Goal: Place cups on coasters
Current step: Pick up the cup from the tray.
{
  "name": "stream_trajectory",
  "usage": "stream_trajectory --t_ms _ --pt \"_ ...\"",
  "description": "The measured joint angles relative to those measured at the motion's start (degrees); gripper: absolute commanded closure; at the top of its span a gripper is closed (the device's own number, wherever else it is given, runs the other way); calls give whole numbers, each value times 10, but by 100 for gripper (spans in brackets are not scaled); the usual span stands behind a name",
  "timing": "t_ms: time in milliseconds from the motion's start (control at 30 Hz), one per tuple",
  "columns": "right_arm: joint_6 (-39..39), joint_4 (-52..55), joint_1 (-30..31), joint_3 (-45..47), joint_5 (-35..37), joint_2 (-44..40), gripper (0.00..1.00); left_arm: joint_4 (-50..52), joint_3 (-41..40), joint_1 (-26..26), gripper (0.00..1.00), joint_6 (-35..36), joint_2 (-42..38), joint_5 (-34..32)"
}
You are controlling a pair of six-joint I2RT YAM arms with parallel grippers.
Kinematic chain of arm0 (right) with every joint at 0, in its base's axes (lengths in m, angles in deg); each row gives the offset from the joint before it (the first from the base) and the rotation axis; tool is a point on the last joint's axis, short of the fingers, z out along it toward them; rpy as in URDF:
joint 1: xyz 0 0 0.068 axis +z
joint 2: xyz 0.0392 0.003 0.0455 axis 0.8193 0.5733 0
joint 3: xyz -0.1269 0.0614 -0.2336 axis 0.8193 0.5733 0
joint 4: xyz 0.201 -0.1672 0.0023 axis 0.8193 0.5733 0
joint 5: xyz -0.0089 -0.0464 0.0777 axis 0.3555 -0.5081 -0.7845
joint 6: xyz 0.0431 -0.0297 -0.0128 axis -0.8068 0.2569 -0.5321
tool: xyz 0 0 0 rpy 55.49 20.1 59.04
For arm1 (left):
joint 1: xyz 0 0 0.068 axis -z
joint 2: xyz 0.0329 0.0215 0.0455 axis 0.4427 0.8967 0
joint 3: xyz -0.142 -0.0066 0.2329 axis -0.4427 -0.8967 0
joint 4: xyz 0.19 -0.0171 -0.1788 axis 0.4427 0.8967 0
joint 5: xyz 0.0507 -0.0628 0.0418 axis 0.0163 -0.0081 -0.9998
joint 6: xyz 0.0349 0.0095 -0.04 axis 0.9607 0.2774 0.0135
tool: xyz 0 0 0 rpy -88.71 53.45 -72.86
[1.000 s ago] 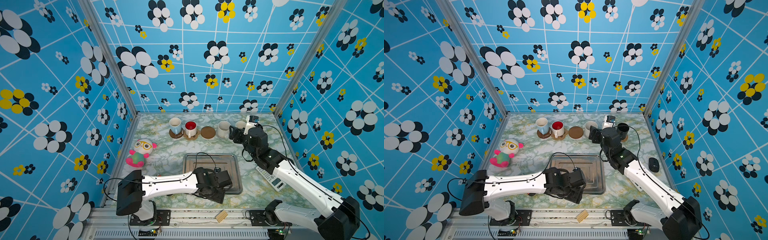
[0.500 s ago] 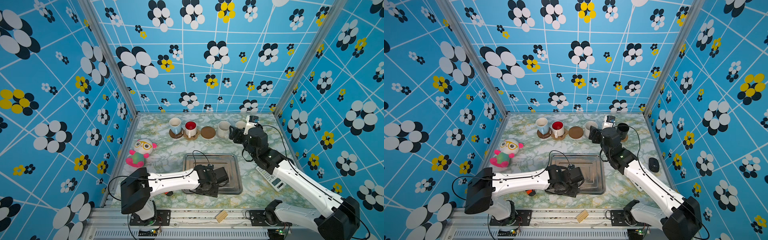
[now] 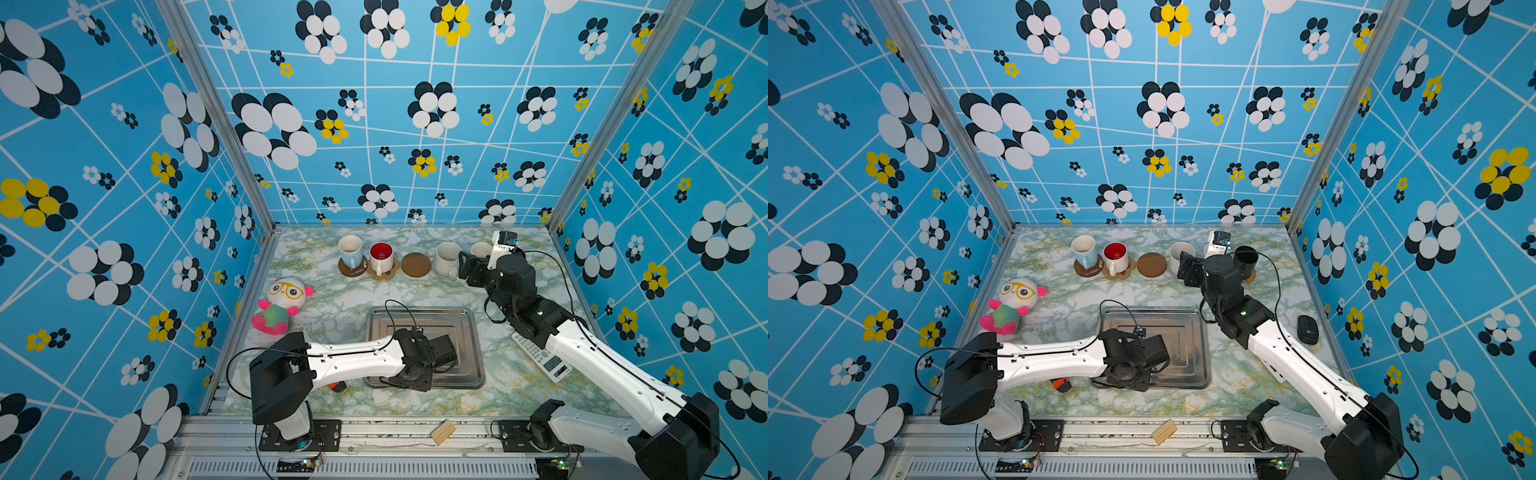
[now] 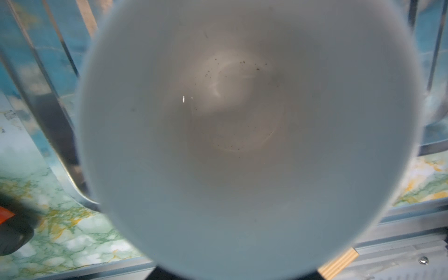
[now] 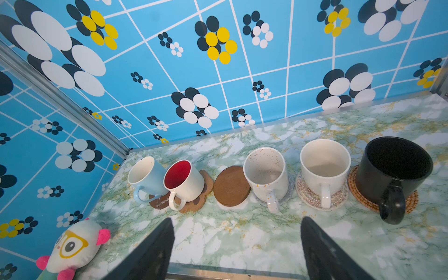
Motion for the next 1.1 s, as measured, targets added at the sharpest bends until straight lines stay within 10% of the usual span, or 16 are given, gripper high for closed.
stream_trajectory --t_ms 600,1100 --pt "0 0 -4 4 0 2 16 -8 6 0 100 21 7 -16" --pt "4 5 -16 9 0 2 15 67 91 1 100 25 9 -76"
